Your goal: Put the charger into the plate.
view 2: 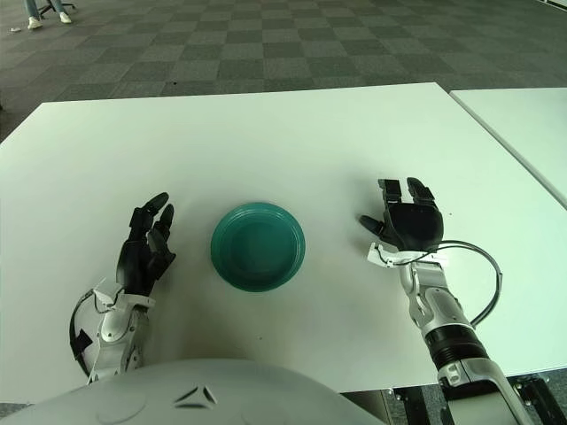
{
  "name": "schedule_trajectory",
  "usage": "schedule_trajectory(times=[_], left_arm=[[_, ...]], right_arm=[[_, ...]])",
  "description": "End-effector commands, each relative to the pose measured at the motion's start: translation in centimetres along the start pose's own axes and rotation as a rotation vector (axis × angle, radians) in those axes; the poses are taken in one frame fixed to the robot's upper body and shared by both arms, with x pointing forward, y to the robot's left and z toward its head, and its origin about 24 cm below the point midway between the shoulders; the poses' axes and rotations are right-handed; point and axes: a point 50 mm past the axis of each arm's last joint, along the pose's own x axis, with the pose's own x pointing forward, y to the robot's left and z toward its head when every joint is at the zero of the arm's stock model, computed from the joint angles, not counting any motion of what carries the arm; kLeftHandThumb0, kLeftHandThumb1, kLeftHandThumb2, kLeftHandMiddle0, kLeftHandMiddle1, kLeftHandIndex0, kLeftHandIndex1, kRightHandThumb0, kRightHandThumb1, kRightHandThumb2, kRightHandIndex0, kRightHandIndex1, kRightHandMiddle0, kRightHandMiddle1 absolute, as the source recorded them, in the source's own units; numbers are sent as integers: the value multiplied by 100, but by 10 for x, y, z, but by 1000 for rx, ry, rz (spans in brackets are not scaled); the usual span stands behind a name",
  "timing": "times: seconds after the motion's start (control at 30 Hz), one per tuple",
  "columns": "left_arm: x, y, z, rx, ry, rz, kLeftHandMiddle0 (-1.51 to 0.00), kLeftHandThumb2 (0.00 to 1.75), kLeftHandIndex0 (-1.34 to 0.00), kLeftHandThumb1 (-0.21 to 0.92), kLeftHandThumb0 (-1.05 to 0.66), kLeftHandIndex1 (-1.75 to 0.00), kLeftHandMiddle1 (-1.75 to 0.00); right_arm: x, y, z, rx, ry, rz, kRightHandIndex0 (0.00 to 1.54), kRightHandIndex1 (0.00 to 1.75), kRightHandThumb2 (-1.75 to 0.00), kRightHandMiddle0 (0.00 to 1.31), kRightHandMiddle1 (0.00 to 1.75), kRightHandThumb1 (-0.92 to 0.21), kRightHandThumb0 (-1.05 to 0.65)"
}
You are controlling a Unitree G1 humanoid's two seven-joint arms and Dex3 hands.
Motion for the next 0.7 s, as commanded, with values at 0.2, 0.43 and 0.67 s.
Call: schedule_trajectory(times=[0.2,0.43,0.67], left_arm=[[-21,9,-24,26,147,36,-24,102,0,92,-85,-66,0],[-20,9,-24,19,150,32,-24,102,0,92,-86,-67,0],[-18,10,-25,-3,156,39,-24,101,0,92,-86,-71,0]], right_arm=[[-24,21,-13,-22,41,141,30,0,-70,0,70,-92,-101],[-34,19,-15,-9,42,143,30,0,-72,0,68,-92,-102],[-43,16,-14,20,41,146,30,0,-71,0,68,-92,-101]])
